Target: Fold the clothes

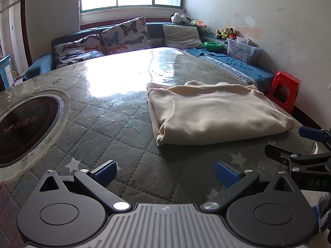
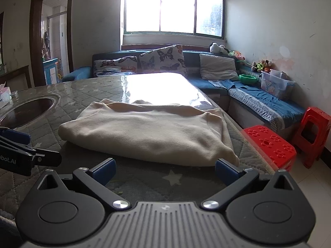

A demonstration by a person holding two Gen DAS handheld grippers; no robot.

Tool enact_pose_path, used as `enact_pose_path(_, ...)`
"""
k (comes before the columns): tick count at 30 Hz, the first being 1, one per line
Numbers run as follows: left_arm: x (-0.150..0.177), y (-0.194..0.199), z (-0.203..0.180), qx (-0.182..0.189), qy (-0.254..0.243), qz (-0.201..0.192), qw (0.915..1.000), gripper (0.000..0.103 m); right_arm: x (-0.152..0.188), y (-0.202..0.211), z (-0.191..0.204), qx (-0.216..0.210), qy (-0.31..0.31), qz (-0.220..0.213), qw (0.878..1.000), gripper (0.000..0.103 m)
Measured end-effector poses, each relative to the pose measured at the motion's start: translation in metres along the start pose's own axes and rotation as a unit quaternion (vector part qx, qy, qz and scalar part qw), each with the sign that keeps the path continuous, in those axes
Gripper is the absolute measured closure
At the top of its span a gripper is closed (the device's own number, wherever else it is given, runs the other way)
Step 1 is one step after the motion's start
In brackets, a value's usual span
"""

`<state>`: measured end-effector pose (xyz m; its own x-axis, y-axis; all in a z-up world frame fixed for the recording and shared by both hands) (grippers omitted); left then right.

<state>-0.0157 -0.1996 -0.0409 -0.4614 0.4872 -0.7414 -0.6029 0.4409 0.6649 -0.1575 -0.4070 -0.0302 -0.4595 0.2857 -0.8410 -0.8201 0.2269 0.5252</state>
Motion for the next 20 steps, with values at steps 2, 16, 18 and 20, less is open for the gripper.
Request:
enact_pose_path(2, 0.001, 0.001, -0.002, 0.000, -0.002, 0.000, 1.0000, 0.000, 0.001, 0.001, 0.000, -0.001, -0.001, 0.001, 1.000, 0.000)
enact_pose_path(16, 0.005, 0.004, -0.013, 0.009, -0.011, -0.001, 0.9999, 0.000, 0.003, 0.006, -0.002, -0.002, -0.005, -0.003, 1.000, 0.000)
enact_pose_path(18, 0.004, 0.005, -0.014, 0.009, -0.012, -0.001, 0.9999, 0.000, 0.003, 0.006, -0.002, -0.003, -0.005, -0.003, 1.000, 0.000)
enact_pose_path(20, 0.004, 0.005, -0.015, 0.010, -0.013, 0.000, 0.9999, 0.000, 0.003, 0.006, -0.002, -0.004, -0.005, -0.002, 1.000, 0.000)
Point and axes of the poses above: each gripper's, at about its wrist camera, not at the fingertips, and y roughly against the way its jaws point, z to its left, x to its underside, the point moved 8 cm from there along -y, roughly the way its jaws point, and after that the axes turned 10 degrees about -y, right-handed, at the moved point
